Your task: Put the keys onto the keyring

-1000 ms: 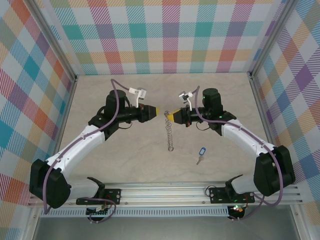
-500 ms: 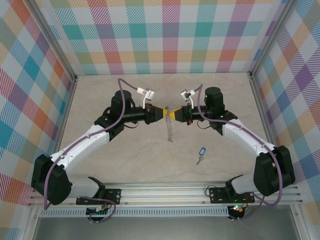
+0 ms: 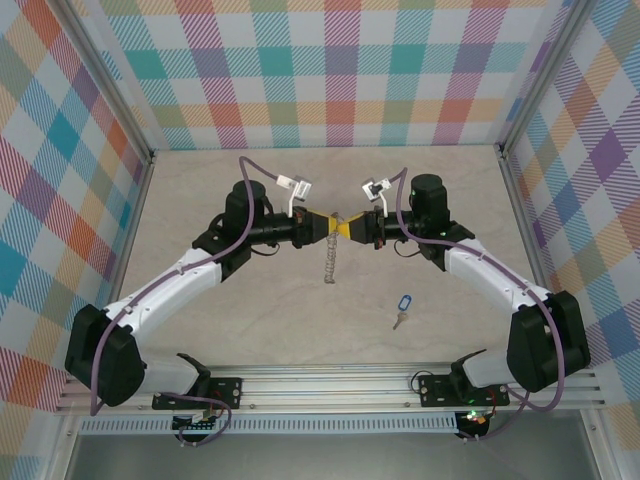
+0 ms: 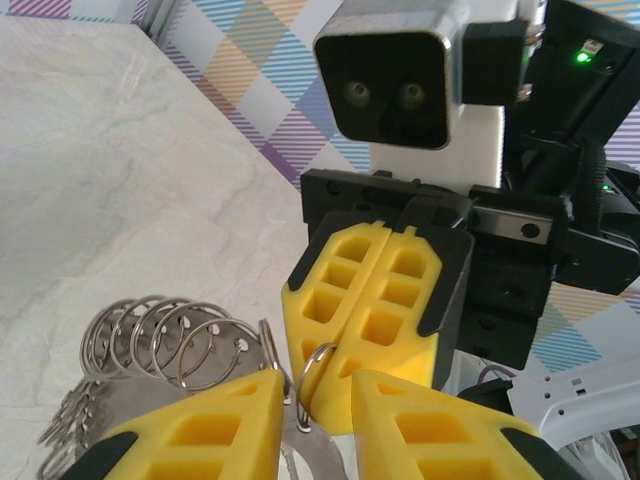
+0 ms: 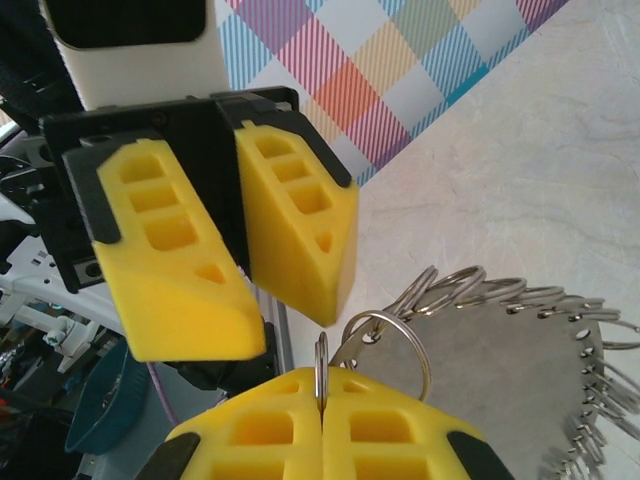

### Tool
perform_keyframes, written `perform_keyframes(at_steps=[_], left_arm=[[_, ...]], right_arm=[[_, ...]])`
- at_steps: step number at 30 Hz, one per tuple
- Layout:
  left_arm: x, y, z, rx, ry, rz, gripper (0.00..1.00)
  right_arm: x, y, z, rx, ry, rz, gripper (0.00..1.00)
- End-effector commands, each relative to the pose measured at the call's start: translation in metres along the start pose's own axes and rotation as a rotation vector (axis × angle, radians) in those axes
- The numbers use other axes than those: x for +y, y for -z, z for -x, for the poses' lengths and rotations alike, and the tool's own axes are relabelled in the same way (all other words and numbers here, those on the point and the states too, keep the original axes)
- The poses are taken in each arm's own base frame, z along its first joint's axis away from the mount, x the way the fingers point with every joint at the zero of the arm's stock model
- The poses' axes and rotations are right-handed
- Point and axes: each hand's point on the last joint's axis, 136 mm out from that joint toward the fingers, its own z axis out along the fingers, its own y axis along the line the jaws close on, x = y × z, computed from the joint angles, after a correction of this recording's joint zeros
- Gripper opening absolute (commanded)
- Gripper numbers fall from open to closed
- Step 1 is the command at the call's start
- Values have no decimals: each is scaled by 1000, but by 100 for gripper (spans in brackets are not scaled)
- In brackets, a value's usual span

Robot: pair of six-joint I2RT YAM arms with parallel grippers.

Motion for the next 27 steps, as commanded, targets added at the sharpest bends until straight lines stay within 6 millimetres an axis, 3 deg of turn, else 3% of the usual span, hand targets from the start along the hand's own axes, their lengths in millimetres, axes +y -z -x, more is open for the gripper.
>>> perform_keyframes(at_steps=[1, 12, 21, 27], left_arm=[[-16, -4, 4, -4, -27, -59, 25], [-22, -9, 2, 4, -34, -85, 23], [-30, -17, 4, 15, -50, -119, 1], [-24, -15, 7, -9, -60, -70, 0]], right_arm=[[13, 3, 7, -16, 48, 49, 0], [13, 2, 9, -23, 45, 62, 0], [11, 0, 6, -14, 34, 72, 0], [8, 0, 4, -10, 36, 65, 0]])
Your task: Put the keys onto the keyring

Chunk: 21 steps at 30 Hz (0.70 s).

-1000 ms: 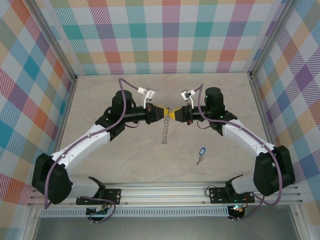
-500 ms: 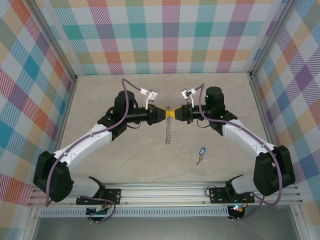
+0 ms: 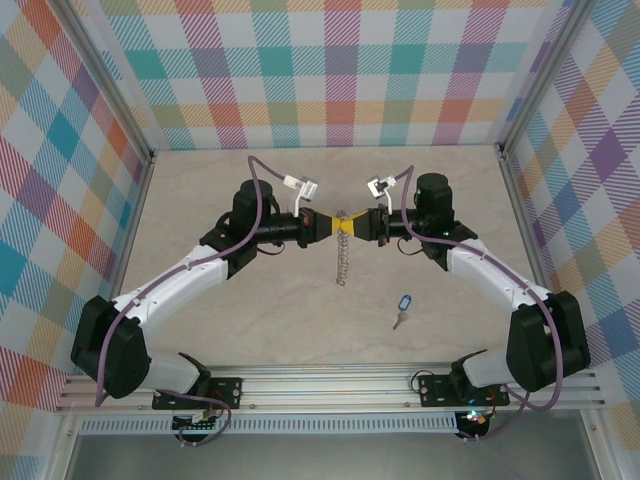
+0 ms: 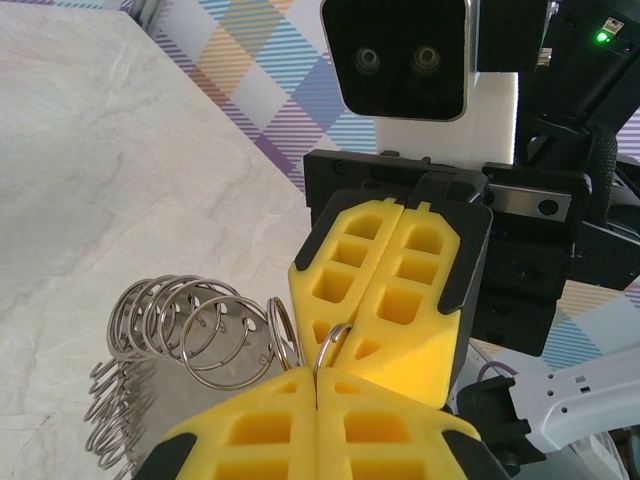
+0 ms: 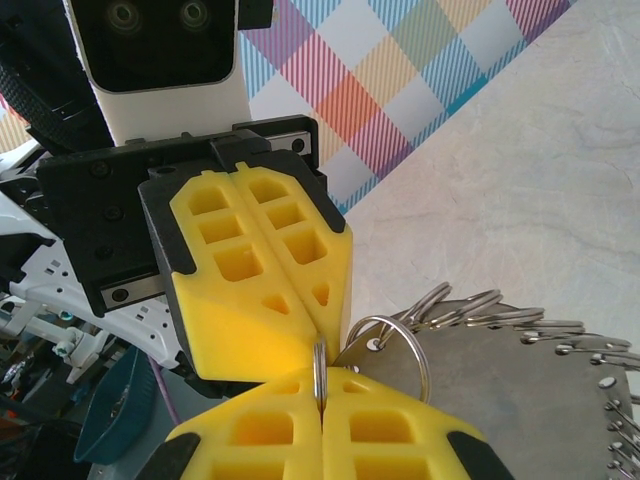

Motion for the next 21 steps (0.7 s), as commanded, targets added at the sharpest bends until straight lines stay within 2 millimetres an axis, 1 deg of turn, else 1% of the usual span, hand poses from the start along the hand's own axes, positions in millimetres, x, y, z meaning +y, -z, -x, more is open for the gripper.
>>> perform_keyframes(at_steps=[1, 7, 12, 15, 18, 21], left_arm=[[-24, -1, 11, -33, -63, -41, 0], [-22, 12, 15, -96, -98, 12, 0], [-24, 15, 17, -118, -103, 12, 0], [-21, 15, 18, -118, -90, 30, 0], [-21, 16, 20, -126, -91, 39, 12], [-23, 15, 21, -124, -92, 28, 15]], right_arm=[[6, -6, 1, 6, 53, 44, 0], [4, -5, 0, 2, 47, 40, 0], [6, -5, 0, 3, 42, 50, 0], [9, -5, 1, 2, 46, 60, 0], [11, -4, 1, 4, 47, 70, 0], [13, -4, 2, 3, 50, 73, 0]])
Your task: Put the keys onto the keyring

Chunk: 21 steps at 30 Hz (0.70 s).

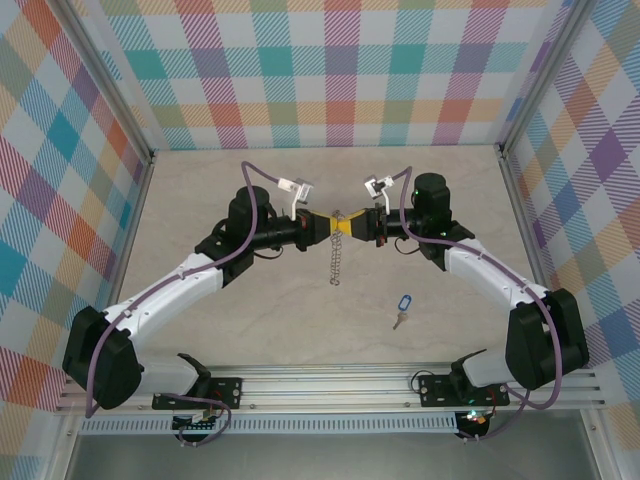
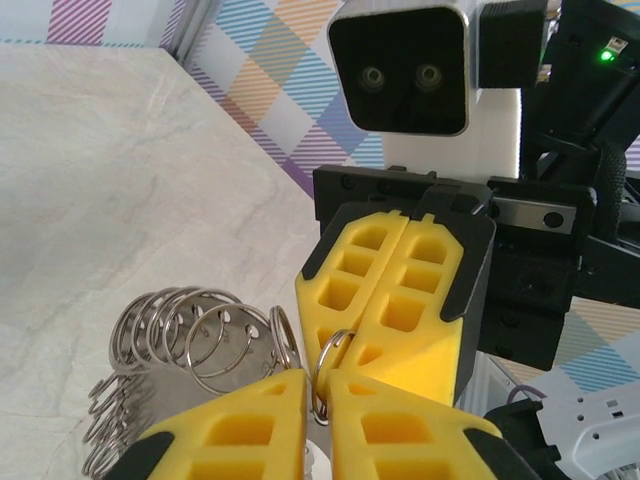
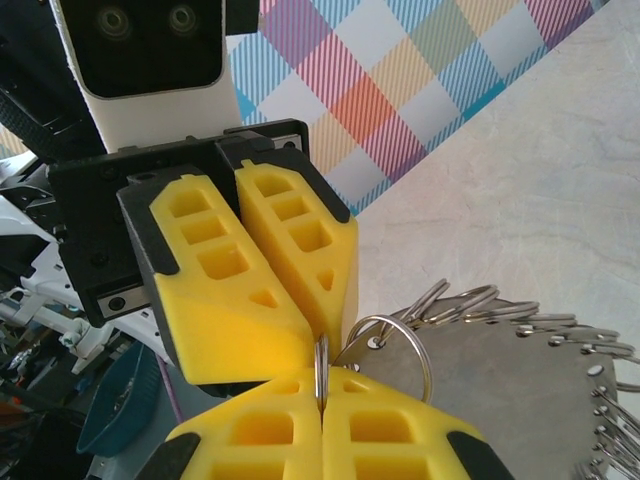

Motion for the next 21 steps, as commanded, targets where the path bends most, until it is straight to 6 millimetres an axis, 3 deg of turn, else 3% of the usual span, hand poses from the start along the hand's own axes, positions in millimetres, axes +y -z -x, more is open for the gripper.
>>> perform_keyframes(at_steps=[1, 10, 21], left_arm=[[-20, 5, 17, -59, -55, -44, 16], [-26, -5, 13, -16, -38, -121, 15], [-49, -11, 15, 24, -55, -250, 0]], right_arm=[[9, -1, 0, 6, 28, 50, 0], [10, -2, 2, 4, 27, 63, 0], [19, -3, 2, 36, 21, 130, 0]])
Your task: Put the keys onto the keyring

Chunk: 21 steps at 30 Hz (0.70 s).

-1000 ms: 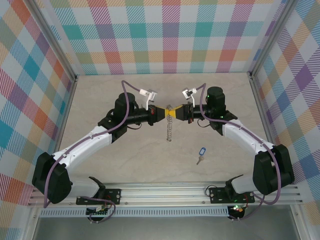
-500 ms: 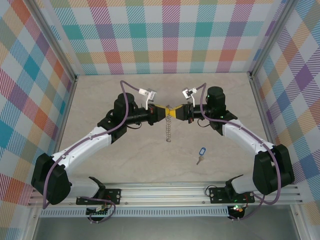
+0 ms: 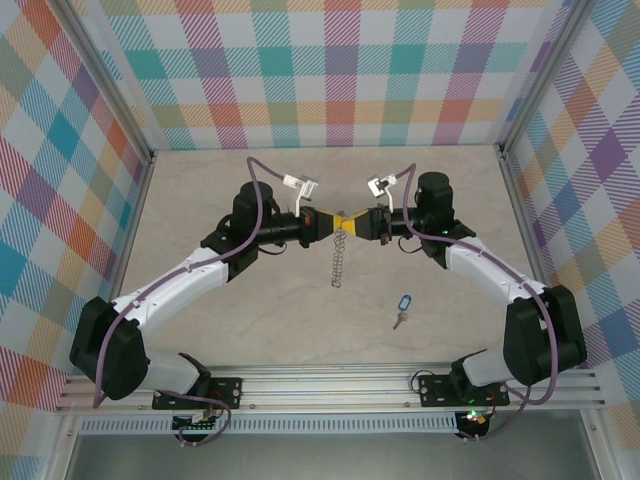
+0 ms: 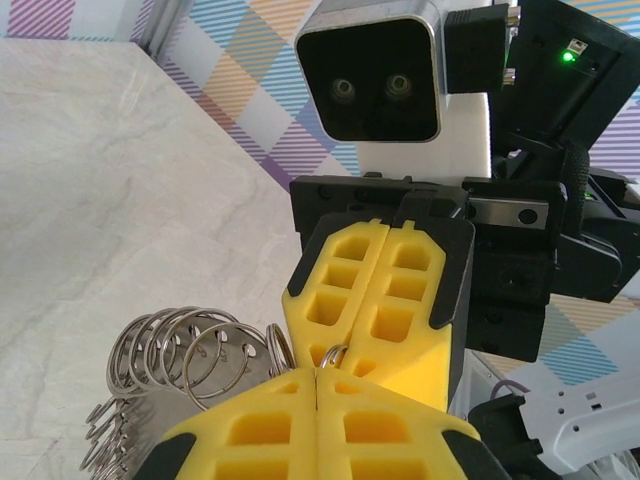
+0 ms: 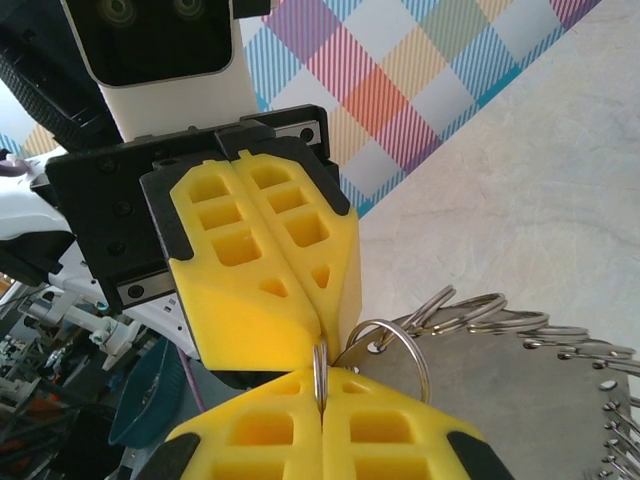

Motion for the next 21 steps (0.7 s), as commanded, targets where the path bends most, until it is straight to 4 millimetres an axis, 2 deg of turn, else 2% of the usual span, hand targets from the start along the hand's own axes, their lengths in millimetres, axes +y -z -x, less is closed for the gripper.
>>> perform_keyframes(at_steps=[1, 6, 10, 12, 16, 21], left_arm=[[-49, -1, 16, -3, -69, -191, 0], [-59, 7, 26, -45, -90, -207, 0], [-58, 15, 34, -95, -106, -161, 0], [-53, 18, 36, -111, -103, -115, 0], [-41, 23, 36, -126, -107, -22, 0], [-33, 25, 34, -136, -112, 17, 0]], right_arm=[[20, -8, 3, 24, 68, 86, 0], [24, -6, 6, 27, 71, 91, 0], [24, -4, 10, 20, 69, 80, 1], [23, -2, 11, 13, 69, 71, 9], [22, 1, 14, -1, 68, 53, 15], [23, 3, 15, -6, 64, 46, 30]])
